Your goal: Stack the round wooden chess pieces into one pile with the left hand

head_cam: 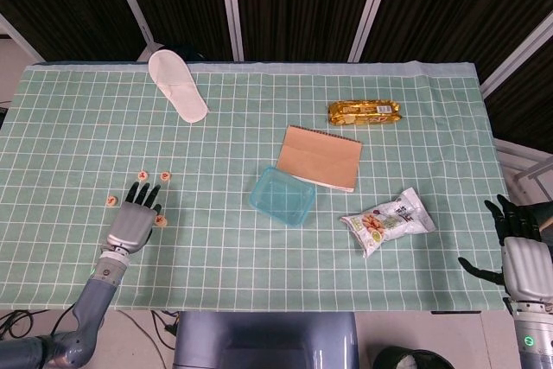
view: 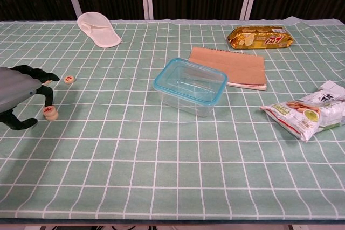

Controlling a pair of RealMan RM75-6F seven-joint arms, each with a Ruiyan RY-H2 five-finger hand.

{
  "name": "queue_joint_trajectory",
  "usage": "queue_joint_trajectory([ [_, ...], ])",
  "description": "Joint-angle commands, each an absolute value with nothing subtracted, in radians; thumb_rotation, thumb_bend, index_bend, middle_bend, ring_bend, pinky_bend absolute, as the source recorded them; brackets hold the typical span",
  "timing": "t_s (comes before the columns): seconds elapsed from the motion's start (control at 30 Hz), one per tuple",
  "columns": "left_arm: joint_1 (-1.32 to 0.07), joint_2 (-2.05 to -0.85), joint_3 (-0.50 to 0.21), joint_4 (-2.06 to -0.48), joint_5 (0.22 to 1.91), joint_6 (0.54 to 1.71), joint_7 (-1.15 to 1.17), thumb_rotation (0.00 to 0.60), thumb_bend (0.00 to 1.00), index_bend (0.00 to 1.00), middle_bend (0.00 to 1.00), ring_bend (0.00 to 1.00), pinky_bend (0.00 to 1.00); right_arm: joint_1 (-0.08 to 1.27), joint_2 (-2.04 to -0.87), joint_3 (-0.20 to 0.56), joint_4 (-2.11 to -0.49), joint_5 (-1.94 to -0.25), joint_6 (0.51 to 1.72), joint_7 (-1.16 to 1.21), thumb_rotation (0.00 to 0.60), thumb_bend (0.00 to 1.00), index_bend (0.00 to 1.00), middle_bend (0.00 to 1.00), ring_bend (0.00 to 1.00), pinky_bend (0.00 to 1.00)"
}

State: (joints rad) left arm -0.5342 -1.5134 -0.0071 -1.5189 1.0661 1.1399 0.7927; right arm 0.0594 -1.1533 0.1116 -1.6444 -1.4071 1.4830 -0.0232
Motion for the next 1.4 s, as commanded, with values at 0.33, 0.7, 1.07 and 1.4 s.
queue_joint_trajectory([
  [0.33,-0.536,-1.512,-0.009,-1.525,1.079,1.144,0.793,0.6,0.35,0.43,0.06,0.0,0.04,0.059,-1.153,0.112,-1.647,-1.405,1.483,-0.025,0.6,0.2,0.11,0.0,0.06,0.0],
  [0.7,-0.535,-1.516,-0.009,-1.528,1.079,1.146,0.802,0.6,0.35,0.43,0.06,0.0,0.04,0.059,-1.153,0.112,-1.647,-1.404,1.481,-0.026,0.6,0.2,0.11,0.0,0.06,0.0],
  [1.07,-0.531,-1.505,-0.01,-1.535,1.08,1.152,0.801,0.6,0.35,0.43,0.06,0.0,0.04,0.059,-1.153,0.112,-1.648,-1.401,1.479,-0.028,0.6,0.2,0.11,0.0,0.06,0.0],
  [1.4,-0.52,-1.429,-0.039,-1.546,1.086,1.164,0.725,0.6,0.35,0.36,0.06,0.0,0.04,0.059,-1.153,0.112,-1.649,-1.401,1.479,-0.028,0.6,0.2,0.11,0.0,0.06,0.0],
])
